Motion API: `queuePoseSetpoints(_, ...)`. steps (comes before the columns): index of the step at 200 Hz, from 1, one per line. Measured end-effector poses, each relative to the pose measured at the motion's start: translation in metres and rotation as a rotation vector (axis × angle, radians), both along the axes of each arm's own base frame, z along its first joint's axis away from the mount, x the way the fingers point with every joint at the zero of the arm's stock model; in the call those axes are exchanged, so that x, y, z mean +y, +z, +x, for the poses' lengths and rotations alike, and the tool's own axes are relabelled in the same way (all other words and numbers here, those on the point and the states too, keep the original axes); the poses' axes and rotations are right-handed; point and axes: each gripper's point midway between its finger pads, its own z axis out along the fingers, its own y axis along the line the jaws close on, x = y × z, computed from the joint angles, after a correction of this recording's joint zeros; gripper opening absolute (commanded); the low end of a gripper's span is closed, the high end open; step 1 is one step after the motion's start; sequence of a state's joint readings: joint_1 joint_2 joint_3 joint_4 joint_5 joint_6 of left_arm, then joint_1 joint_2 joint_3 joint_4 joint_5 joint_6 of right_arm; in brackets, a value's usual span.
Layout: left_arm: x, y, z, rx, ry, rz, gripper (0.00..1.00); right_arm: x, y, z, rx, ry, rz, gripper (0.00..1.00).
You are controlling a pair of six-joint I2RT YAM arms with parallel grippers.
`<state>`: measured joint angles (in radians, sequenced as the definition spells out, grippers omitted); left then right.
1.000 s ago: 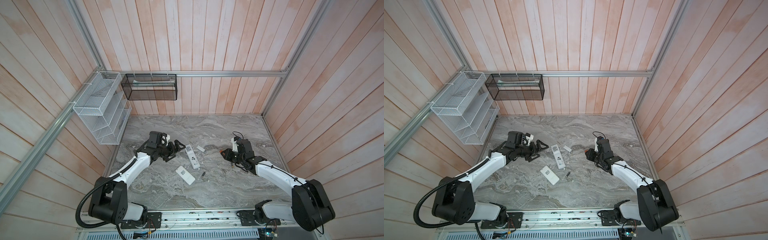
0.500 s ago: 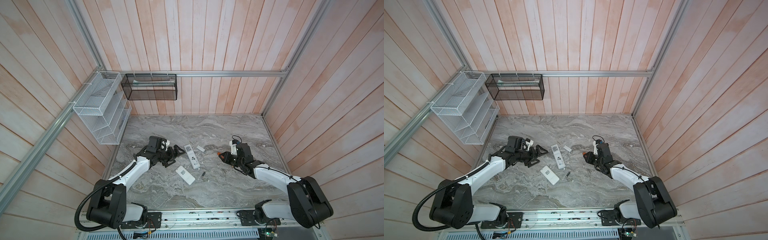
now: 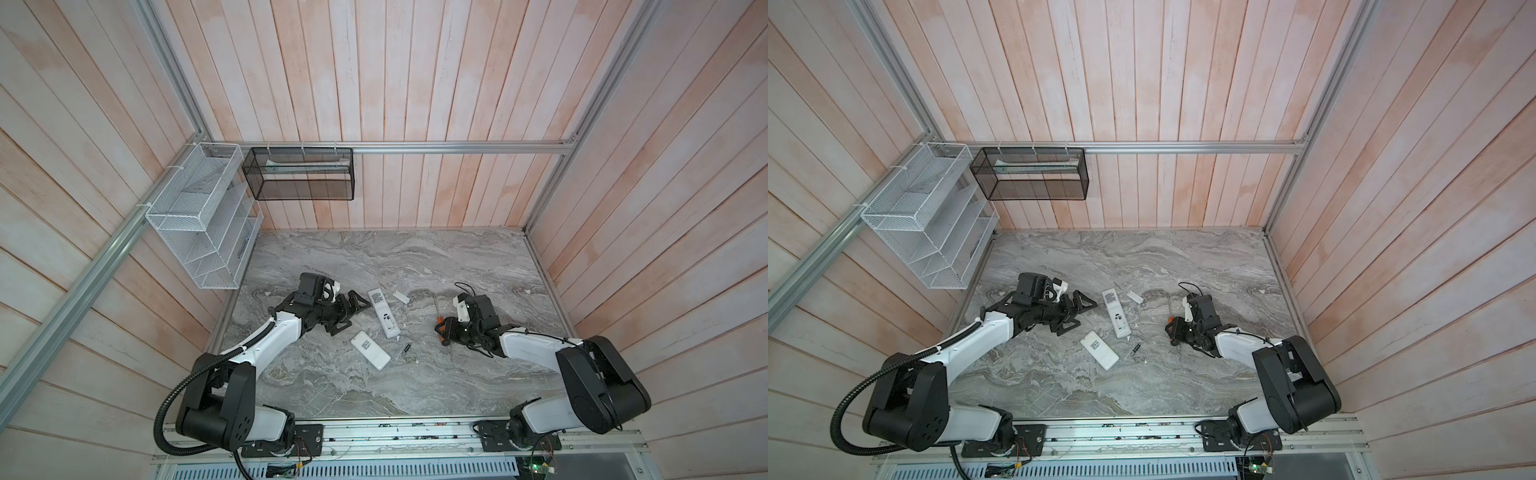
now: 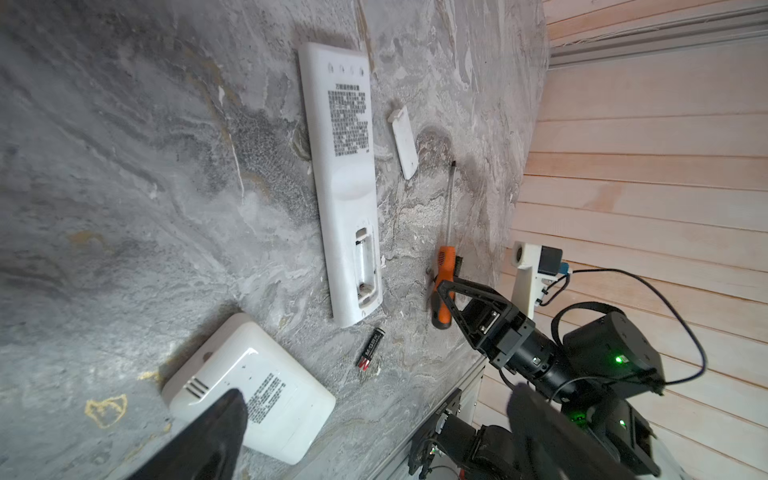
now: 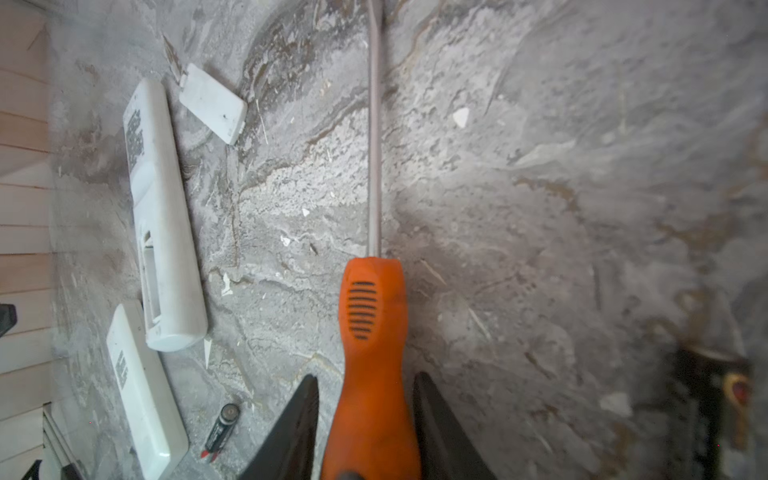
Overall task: Unload the batteries from the remote control
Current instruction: 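Lay the orange screwdriver on the table with the right gripper while the left draws back, then reach the right gripper to the short white remote and grasp it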
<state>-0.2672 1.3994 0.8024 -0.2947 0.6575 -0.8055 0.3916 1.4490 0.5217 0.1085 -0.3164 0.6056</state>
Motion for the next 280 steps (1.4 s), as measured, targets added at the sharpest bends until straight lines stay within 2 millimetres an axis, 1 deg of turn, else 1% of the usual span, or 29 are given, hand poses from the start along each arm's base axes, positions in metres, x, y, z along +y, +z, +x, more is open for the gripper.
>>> queuePoseSetpoints(31,0.000,-0.001,-0.001,0.004,0.000,0.001,1.00,0.004,0.002,0.001,-0.009,0.023,-0.008,0.53)
queuePoseSetpoints(67,0.001,-0.006,-0.005,0.016,0.000,0.004,1.00,0.010,0.004,0.004,0.004,0.048,-0.029,0.56)
queuePoseSetpoints(88,0.002,-0.009,-0.009,0.022,0.000,0.006,1.00,0.009,0.004,0.004,0.016,0.056,-0.048,0.59)
queuePoseSetpoints(115,0.003,-0.008,-0.011,0.017,0.000,0.004,1.00,0.011,0.014,0.008,0.005,0.077,-0.075,0.66)
queuePoseSetpoints(128,0.003,-0.007,-0.011,0.012,0.000,0.003,1.00,0.013,0.026,0.012,-0.028,0.091,-0.080,0.71)
queuePoseSetpoints(145,0.003,-0.005,-0.011,0.003,0.000,0.000,1.00,0.017,0.052,0.017,-0.097,0.113,-0.078,0.78)
queuePoseSetpoints(161,0.003,-0.001,-0.009,-0.015,0.000,-0.005,1.00,0.024,0.082,0.021,-0.185,0.148,-0.075,0.88)
queuePoseSetpoints(174,0.003,0.003,-0.009,-0.030,0.001,-0.009,1.00,0.034,0.108,0.021,-0.256,0.186,-0.066,0.94)
queuePoseSetpoints(182,0.003,0.006,-0.009,-0.039,0.002,-0.011,1.00,0.040,0.121,0.019,-0.288,0.212,-0.060,0.96)
queuePoseSetpoints(196,0.005,0.013,-0.009,-0.058,0.007,-0.015,1.00,0.053,0.140,0.016,-0.327,0.266,-0.039,0.96)
queuePoseSetpoints(210,0.010,0.021,-0.009,-0.077,0.021,-0.016,1.00,0.071,0.150,0.007,-0.332,0.345,-0.022,0.96)
queuePoseSetpoints(216,0.013,0.024,-0.010,-0.086,0.031,-0.016,1.00,0.079,0.151,0.002,-0.328,0.383,-0.024,0.96)
queuePoseSetpoints(230,0.024,0.031,-0.014,-0.108,0.065,-0.011,1.00,0.105,0.148,-0.016,-0.306,0.503,-0.035,0.96)
queuePoseSetpoints(241,0.036,0.034,-0.018,-0.117,0.105,0.001,1.00,0.127,0.140,-0.035,-0.277,0.611,-0.054,0.96)
queuePoseSetpoints(254,0.050,0.034,-0.024,-0.121,0.152,0.018,1.00,0.146,0.126,-0.056,-0.240,0.719,-0.081,0.96)
queuePoseSetpoints(265,0.060,0.031,-0.031,-0.112,0.191,0.034,1.00,0.156,0.112,-0.073,-0.205,0.790,-0.109,0.96)
queuePoseSetpoints(280,0.071,0.023,-0.041,-0.080,0.242,0.056,1.00,0.164,0.094,-0.090,-0.162,0.858,-0.150,0.96)
